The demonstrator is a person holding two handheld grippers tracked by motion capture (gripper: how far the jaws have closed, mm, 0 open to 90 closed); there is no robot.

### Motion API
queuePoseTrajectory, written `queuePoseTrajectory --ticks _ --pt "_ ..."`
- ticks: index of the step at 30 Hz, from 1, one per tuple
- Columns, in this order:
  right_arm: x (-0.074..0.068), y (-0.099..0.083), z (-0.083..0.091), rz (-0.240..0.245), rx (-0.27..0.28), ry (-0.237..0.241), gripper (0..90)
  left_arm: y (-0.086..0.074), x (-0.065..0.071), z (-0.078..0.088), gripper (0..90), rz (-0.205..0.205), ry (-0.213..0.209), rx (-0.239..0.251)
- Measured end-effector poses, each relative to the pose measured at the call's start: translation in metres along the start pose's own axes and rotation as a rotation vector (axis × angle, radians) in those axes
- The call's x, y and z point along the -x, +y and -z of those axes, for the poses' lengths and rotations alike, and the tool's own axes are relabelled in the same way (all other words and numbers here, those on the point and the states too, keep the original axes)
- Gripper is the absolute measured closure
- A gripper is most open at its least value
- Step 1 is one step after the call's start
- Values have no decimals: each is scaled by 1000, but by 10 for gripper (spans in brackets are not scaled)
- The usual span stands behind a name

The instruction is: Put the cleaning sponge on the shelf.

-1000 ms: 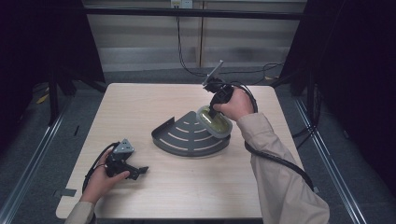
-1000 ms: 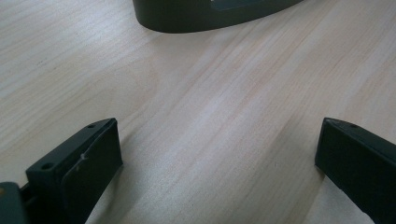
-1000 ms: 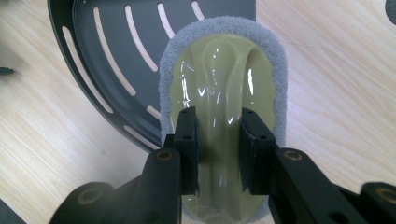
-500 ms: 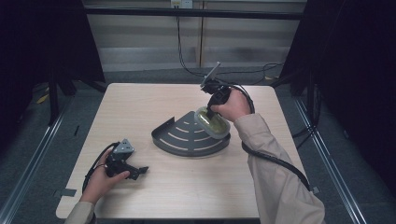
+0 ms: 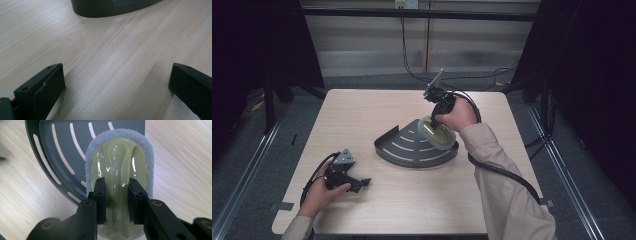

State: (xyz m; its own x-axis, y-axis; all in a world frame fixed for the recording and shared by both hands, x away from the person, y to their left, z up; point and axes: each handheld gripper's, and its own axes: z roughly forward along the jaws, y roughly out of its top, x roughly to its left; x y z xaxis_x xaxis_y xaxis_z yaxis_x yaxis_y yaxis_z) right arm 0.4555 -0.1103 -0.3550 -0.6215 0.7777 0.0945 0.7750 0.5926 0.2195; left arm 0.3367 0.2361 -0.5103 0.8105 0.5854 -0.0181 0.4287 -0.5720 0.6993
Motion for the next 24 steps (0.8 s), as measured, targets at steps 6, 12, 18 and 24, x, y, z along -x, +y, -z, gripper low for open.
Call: queuePoseTrajectory --ticks 6,12,18,24 --pt "0 1 -4 4 -8 0 716 0 0 0 0 0 -1 0" --pt "2 0 -14 7 -13 9 716 0 0 0 0 0 -6 1" --pt "3 0 -21 10 -19 13 715 0 0 0 0 0 -6 1" --pt "4 -1 -25 13 -23 19 716 0 0 0 0 4 -6 3"
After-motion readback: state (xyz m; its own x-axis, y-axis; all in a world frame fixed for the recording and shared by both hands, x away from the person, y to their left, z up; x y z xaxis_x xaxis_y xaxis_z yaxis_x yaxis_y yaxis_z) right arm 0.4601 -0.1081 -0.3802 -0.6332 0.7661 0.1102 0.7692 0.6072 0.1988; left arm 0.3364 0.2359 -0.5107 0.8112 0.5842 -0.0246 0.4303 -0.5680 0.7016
